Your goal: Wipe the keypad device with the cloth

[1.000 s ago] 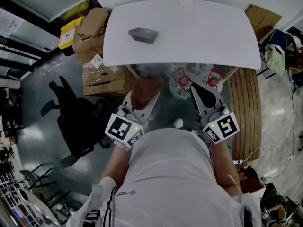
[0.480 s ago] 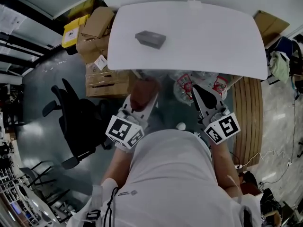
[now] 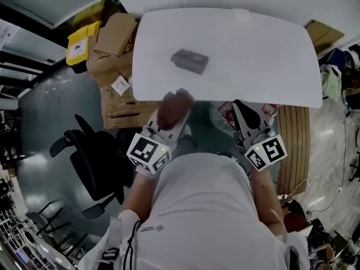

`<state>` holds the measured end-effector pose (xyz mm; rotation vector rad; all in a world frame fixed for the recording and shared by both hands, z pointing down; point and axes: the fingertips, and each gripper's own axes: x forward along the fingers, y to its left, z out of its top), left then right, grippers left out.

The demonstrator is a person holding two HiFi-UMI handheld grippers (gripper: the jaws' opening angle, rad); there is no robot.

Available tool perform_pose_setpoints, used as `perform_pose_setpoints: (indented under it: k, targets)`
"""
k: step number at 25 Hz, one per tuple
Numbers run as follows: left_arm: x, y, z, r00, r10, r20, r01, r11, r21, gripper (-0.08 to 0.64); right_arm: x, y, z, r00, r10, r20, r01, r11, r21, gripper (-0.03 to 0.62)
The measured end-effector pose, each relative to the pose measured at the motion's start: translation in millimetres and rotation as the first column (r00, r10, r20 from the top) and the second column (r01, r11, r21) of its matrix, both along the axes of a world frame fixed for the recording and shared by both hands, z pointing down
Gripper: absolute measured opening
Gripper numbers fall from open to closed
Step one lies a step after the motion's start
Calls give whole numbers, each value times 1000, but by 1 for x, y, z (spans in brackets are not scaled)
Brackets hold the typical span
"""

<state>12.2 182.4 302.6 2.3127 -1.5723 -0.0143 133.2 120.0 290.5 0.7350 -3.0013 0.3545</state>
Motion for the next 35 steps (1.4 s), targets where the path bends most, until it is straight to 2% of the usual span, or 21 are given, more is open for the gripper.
perform_pose_setpoints:
  k: [7,14,25,35]
  targets:
    - [-68,-18,14,1000,20,4,-20,999,-33,58,-60,-23,5,999,27,-20,-27,1000,-7,28]
    - [-109,-24,32,999,-33,-39,29,995,-91,61,-94,-32,11,998,5,-62,-4,1000,4,28]
    - [-119,-43,45,996,-88,-34,82,985,-153,63,-102,-65,24,992,-56,-117,53,998,-29,29]
    - [-119,-67,48,994,-111,-23,105,977,-185,64,-107,-97,33,991,-75,-108,67,995,-75,29]
